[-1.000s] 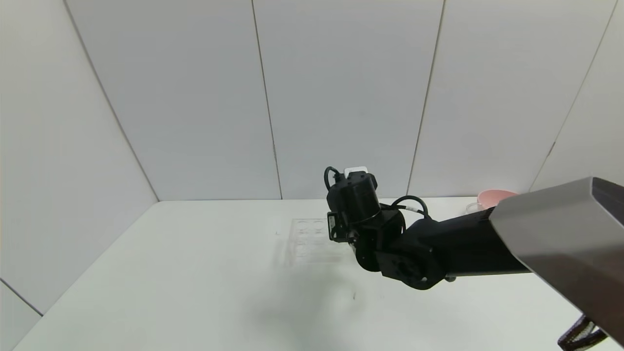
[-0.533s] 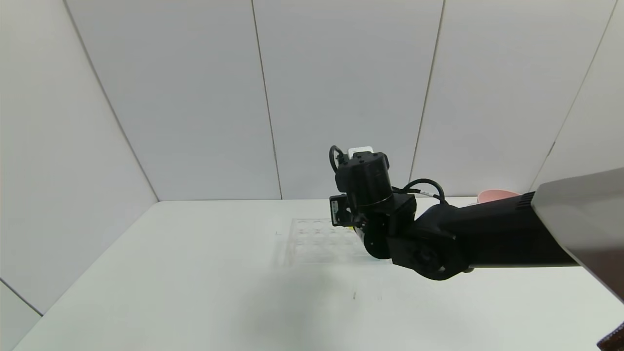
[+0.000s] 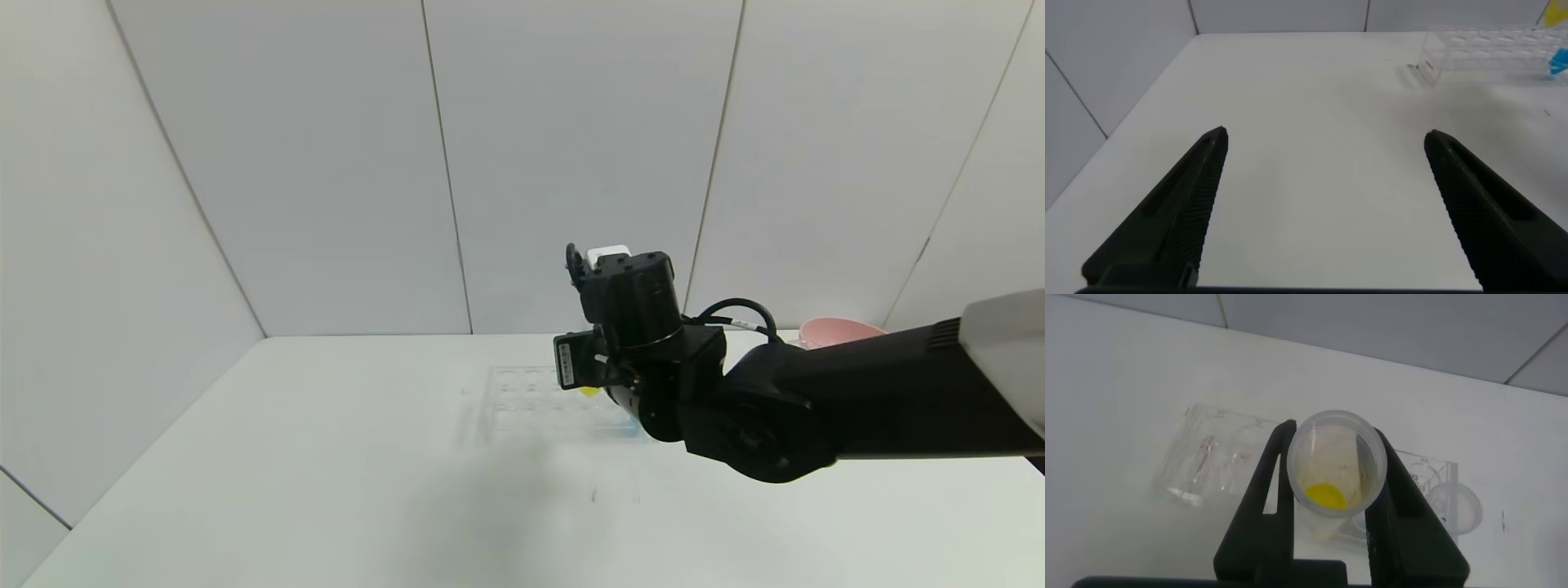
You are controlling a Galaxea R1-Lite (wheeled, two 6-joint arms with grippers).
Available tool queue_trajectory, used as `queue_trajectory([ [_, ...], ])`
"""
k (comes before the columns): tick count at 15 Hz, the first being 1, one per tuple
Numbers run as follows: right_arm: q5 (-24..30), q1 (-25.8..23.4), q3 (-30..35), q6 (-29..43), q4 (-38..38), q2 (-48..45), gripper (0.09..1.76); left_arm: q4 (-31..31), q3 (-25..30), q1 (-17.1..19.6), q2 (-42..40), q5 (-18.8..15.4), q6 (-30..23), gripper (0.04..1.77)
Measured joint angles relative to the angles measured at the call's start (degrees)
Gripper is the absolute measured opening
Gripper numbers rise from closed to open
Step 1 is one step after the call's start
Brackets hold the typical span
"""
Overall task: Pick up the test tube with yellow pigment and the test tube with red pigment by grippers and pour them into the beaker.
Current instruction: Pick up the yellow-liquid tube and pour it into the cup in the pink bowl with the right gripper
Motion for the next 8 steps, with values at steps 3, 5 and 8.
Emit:
queue_trajectory([
  [3,8.2,-0.62,8.66,-2.68,-0.51,-5.91,0.55,0.0,0.0,0.0,0.0,0.02,0.0,1.72],
  [5,15.49,-1.4,15.81,-4.73,-0.62,-11.39,0.55,0.0,0.0,0.0,0.0,0.02,0.02,1.72],
  [8,23.94,-3.8,26.87,-9.67,-0.62,-20.78,0.55,-0.02,0.0,0.0,0.0,0.02,-0.02,1.72],
])
